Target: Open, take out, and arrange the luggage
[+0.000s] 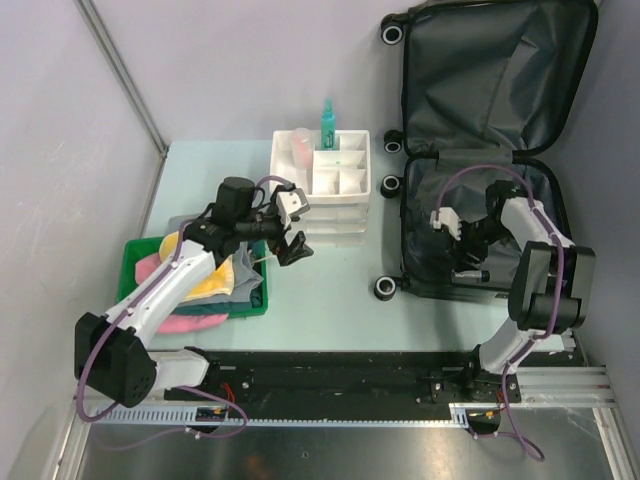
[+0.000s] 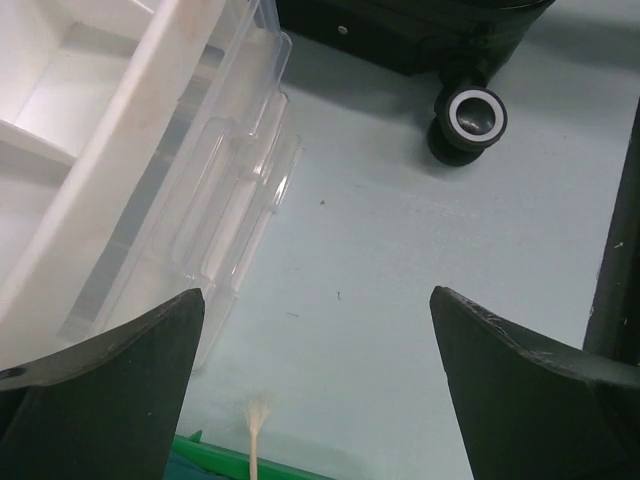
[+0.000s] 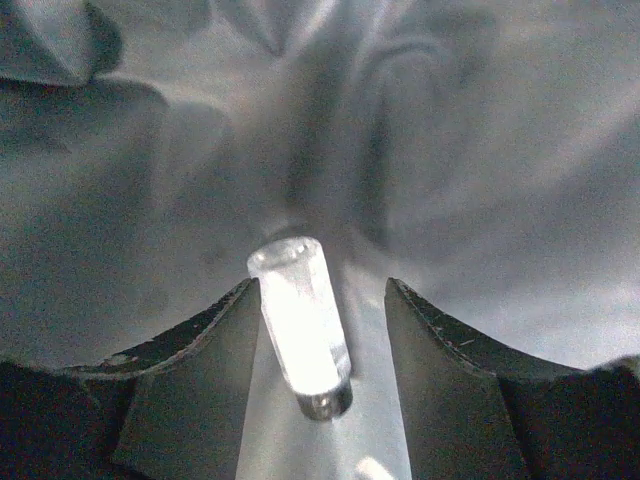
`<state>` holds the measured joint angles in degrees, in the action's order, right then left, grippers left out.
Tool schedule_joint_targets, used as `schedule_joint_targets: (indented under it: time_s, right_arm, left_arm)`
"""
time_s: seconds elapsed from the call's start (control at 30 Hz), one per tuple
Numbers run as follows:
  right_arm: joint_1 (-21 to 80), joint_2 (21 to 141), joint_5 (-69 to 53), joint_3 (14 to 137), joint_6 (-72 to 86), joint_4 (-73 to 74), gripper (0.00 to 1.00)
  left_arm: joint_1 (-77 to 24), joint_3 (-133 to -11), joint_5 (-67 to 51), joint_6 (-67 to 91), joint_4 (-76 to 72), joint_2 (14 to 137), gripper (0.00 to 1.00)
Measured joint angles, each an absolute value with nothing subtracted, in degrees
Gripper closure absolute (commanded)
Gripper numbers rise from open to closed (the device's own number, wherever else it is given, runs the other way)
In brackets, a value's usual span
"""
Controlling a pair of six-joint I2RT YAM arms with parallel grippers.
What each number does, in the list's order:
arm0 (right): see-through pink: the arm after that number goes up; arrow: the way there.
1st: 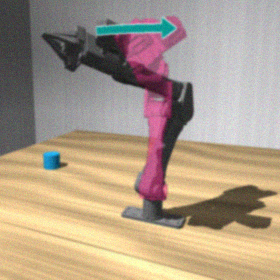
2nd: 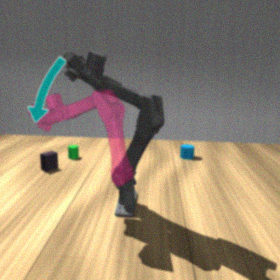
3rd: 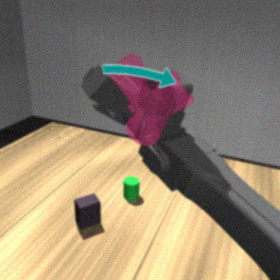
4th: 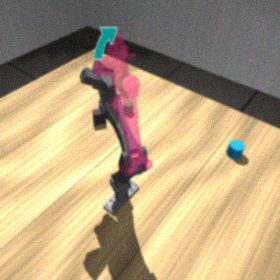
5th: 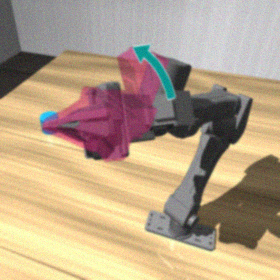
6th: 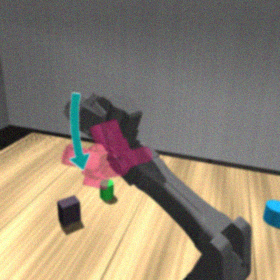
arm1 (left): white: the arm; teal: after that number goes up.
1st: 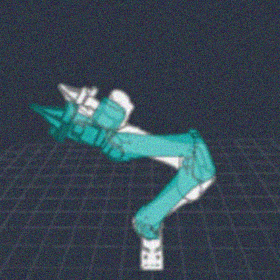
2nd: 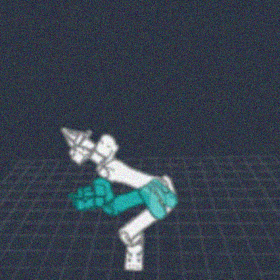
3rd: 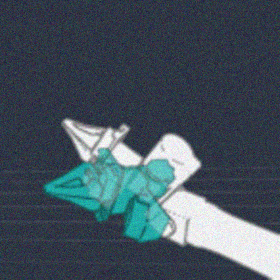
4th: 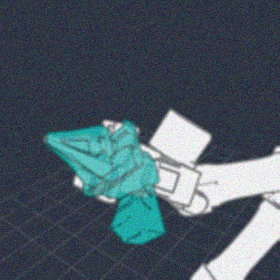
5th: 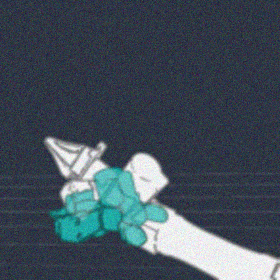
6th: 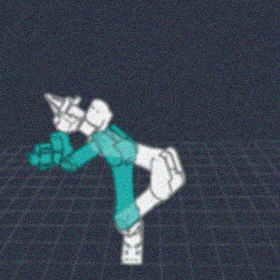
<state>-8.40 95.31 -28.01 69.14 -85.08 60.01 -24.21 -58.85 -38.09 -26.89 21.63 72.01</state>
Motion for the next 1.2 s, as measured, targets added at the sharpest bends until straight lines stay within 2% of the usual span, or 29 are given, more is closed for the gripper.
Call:
schedule_joint_targets:
  time_s: [0.43, 0.53, 0.57, 0.63, 0.67, 0.77, 0.9, 1.13, 1.2]
  right_arm:
    - [-3.25, 101.38, -27.31, 67.4, -90.39, 60.25, 0.45]
    - [-2.28, 102.76, -25.56, 65.39, -90.35, 57.49, 0.53]
    - [-2.2, 102.87, -25.39, 65.04, -90.35, 56.86, 0.61]
    - [-2.2, 102.41, -24.86, 64.45, -89.82, 55.05, 0.71]
    - [-2.2, 102.32, -24.86, 64.29, -89.78, 54.46, 0.8]
    - [-2.2, 101.45, -24.82, 63.37, -88.58, 52.07, 0.91]
    - [-2.37, 99.29, -25.15, 62.3, -87.09, 50.68, 1.0]
    - [-6.31, 95.64, -27.31, 63.86, -82.21, 46.81, 1.0]
    - [-7.79, 95.64, -27.77, 65.39, -81.58, 47.05, 0.83]
  left_arm:
    - [-23.64, -58.83, -35.44, -30.52, 21.08, 75.42, 0.0]
    - [-22.9, -58.85, -34.72, -30.57, 20.67, 77.12, 0.0]
    - [-22.61, -58.85, -34.63, -30.59, 20.56, 77.71, 0.0]
    - [-21.98, -58.98, -34.48, -30.57, 20.4, 79.07, 0.0]
    - [-21.76, -59.18, -34.37, -30.57, 20.34, 79.68, 0.0]
    - [-21.28, -60.42, -34.15, -30.52, 20.21, 81.45, 0.0]
    - [-21.19, -61.98, -34.09, -30.52, 19.88, 82.85, 0.0]
    - [-21.19, -63.05, -33.78, -30.5, 19.35, 84.23, 0.0]
    - [-21.19, -63.13, -33.61, -30.5, 19.2, 84.62, 0.0]
